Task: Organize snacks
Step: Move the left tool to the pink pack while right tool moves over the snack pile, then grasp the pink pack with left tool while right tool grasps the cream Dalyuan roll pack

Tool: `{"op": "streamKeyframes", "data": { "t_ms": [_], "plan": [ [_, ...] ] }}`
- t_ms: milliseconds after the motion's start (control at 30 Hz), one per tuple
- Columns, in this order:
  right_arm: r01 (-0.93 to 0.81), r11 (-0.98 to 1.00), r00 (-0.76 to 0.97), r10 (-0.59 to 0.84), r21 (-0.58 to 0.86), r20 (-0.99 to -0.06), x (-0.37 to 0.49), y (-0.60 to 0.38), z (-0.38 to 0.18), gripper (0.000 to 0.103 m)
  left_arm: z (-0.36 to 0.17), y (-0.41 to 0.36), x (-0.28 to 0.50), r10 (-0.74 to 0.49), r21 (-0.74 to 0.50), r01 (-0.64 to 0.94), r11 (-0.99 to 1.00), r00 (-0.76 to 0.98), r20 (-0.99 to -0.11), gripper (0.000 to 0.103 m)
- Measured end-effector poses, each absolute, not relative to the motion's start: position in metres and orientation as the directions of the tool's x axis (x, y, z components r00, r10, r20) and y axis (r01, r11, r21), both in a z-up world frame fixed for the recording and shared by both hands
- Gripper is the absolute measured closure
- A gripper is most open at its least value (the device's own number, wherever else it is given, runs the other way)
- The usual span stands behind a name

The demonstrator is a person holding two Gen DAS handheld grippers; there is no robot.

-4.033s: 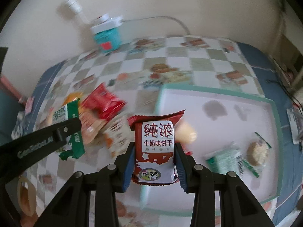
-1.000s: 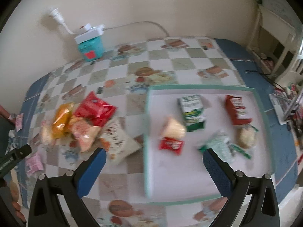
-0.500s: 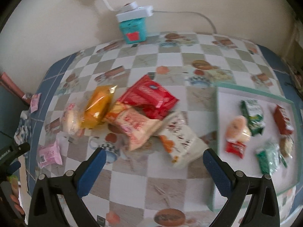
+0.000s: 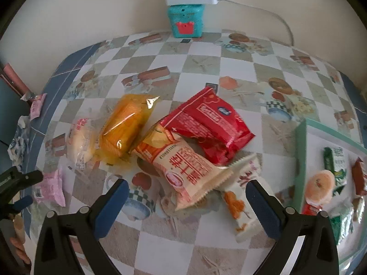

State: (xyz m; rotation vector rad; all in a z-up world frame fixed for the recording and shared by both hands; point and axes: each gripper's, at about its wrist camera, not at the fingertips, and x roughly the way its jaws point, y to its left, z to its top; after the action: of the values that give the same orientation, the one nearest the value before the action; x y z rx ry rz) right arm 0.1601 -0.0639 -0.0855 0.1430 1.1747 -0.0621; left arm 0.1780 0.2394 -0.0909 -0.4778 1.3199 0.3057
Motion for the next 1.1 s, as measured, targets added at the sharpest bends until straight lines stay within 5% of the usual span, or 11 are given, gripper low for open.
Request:
{"op": "streamKeyframes", "data": {
  "t_ms": [567, 833, 1100],
  "plan": [
    [0.075, 0.994, 0.349, 0.049, 0.080, -0.936, 0.173, -0.052, -0.100, 0.002, -0.118, 0.239, 0.183, -0.010, -0.089, -0.512, 0.854, 0.155, -0.988, 0.006],
    [0.001, 0.977, 0.304, 0.205, 0.215, -0.930, 0.165, -0.039, -0.087, 0.008, -0.111, 0.261, 0.168, -0.002, -0.098, -0.550, 0.829, 0.172, -0.985, 0.006],
    [-0.005, 0.997, 0.380, 0.078, 0.082, -0.922, 0.177, -0.044, -0.083, 0.013, -0.105, 0.286, 0.127, -0.046, -0.168, -0.620, 0.766, 0.207, -0.977, 0.006]
  ]
}}
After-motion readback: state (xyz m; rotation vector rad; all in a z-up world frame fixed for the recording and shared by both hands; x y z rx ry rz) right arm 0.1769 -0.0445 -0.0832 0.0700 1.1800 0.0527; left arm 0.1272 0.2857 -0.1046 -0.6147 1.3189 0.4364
